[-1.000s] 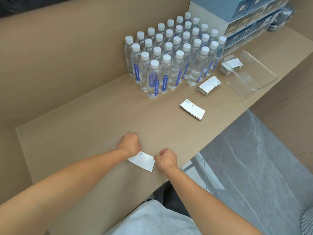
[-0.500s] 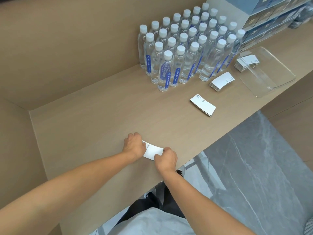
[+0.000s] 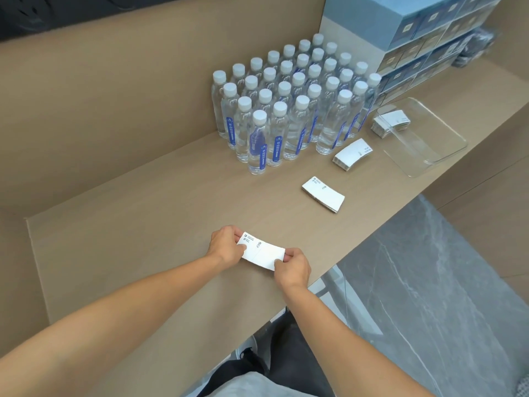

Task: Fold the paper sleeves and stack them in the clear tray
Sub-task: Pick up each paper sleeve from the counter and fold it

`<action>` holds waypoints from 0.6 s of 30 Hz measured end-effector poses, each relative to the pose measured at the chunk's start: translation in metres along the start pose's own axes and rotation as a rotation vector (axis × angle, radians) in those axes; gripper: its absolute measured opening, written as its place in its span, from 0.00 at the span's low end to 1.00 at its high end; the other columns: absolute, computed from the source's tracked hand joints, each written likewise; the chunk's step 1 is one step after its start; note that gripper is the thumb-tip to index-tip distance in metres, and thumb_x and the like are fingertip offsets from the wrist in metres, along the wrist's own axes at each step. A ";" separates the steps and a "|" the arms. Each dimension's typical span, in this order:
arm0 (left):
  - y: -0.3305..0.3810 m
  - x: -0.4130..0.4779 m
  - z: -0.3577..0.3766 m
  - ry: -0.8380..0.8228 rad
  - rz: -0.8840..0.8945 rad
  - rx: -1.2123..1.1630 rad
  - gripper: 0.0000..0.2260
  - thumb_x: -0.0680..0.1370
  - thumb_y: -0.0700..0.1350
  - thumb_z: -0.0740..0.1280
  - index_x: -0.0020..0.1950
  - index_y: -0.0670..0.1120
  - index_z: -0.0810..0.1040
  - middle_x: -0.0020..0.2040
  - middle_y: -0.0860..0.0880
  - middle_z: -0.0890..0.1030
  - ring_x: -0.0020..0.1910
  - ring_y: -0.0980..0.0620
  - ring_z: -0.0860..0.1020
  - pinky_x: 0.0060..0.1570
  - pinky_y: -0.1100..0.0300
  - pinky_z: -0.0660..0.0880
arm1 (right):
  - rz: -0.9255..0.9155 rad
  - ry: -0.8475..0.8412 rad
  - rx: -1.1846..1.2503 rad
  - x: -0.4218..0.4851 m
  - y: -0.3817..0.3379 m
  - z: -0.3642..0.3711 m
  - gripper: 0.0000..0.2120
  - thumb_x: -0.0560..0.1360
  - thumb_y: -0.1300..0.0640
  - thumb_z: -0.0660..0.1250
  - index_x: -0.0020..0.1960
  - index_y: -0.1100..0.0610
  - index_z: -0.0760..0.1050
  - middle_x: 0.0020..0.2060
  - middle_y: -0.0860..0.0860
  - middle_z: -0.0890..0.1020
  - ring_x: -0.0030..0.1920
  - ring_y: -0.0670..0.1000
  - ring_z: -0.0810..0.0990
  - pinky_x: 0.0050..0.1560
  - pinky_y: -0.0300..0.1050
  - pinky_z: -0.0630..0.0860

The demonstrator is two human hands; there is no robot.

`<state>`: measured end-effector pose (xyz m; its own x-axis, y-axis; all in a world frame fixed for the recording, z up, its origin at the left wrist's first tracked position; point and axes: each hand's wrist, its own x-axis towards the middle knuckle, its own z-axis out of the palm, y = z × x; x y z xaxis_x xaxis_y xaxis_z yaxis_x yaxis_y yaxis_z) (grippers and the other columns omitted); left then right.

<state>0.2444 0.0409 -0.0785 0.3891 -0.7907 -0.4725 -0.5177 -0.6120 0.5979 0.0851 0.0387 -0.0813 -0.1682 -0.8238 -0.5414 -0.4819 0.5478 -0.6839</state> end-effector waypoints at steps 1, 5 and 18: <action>0.008 0.004 0.002 -0.001 0.008 -0.003 0.10 0.73 0.38 0.67 0.53 0.46 0.79 0.49 0.49 0.83 0.54 0.49 0.80 0.49 0.61 0.74 | -0.002 0.016 0.020 0.007 -0.003 -0.005 0.13 0.72 0.66 0.63 0.56 0.59 0.76 0.53 0.55 0.81 0.55 0.54 0.80 0.59 0.49 0.78; 0.046 0.017 0.011 0.007 0.053 -0.001 0.10 0.74 0.38 0.67 0.54 0.46 0.80 0.51 0.47 0.84 0.56 0.48 0.79 0.52 0.59 0.77 | 0.005 0.076 0.076 0.031 -0.014 -0.029 0.12 0.72 0.67 0.62 0.54 0.58 0.77 0.51 0.55 0.82 0.51 0.53 0.80 0.52 0.45 0.79; 0.169 0.086 0.051 0.002 0.229 0.099 0.14 0.76 0.38 0.64 0.59 0.47 0.82 0.54 0.45 0.83 0.61 0.46 0.76 0.56 0.62 0.68 | 0.014 0.131 0.048 0.121 -0.052 -0.100 0.07 0.67 0.71 0.58 0.35 0.65 0.74 0.32 0.53 0.74 0.35 0.54 0.69 0.34 0.42 0.67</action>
<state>0.1517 -0.1301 -0.0511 0.2550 -0.9086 -0.3307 -0.6642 -0.4131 0.6230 0.0033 -0.1046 -0.0623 -0.2871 -0.8266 -0.4841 -0.4378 0.5627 -0.7012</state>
